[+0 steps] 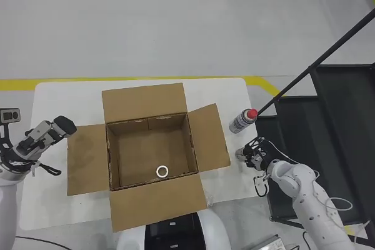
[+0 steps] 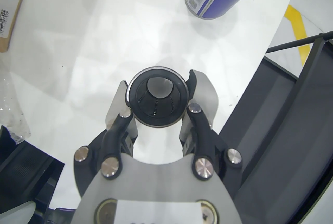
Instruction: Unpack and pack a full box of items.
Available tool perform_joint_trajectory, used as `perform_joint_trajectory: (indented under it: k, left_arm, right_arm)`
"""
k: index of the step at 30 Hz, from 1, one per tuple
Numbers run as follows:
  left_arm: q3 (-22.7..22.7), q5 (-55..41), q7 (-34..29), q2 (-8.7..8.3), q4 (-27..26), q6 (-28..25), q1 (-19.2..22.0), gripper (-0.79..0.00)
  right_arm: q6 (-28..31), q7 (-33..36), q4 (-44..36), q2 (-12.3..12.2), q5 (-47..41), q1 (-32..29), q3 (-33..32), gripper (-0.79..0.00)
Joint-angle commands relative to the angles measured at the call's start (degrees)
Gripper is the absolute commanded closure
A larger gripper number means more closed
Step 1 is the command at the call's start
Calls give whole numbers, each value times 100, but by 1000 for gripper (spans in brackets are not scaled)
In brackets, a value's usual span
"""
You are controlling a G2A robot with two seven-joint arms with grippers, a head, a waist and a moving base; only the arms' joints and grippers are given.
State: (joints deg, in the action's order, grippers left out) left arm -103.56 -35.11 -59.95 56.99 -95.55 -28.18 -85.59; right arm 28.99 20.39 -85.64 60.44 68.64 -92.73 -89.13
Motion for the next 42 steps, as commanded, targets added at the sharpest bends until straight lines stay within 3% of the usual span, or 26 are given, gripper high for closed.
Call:
perform_joint_trajectory:
  k: [1, 10, 16, 21, 27, 37, 42]
  left_arm:
    - [0, 0, 0, 0, 0, 0, 0, -785]
    - [0, 0, 0, 0, 0, 0, 0, -785]
    - [0, 0, 0, 0, 0, 0, 0, -785]
    - [0, 0, 0, 0, 0, 0, 0, -785]
    - [0, 0, 0, 0, 0, 0, 0, -785]
    - [0, 0, 0, 0, 0, 0, 0, -785]
    - [0, 0, 0, 0, 0, 0, 0, -785]
  right_arm:
    - [221, -81, -346, -46, -190, -278, -335, 0]
    - [918, -368, -2440, -161, -1062, -1754, -1933, 0]
    - [1229, -360, -3459, -170, -1459, -2046, -2140, 0]
    - [1233, 148, -3937, -190, -1617, -1651, -1404, 0]
    - [865, 997, -4029, -177, -1359, -642, 1, 0]
    - [-310, 1608, -3157, 97, -402, 1115, 2465, 0]
    - [-592, 1566, -2880, 184, -217, 1404, 2881, 0]
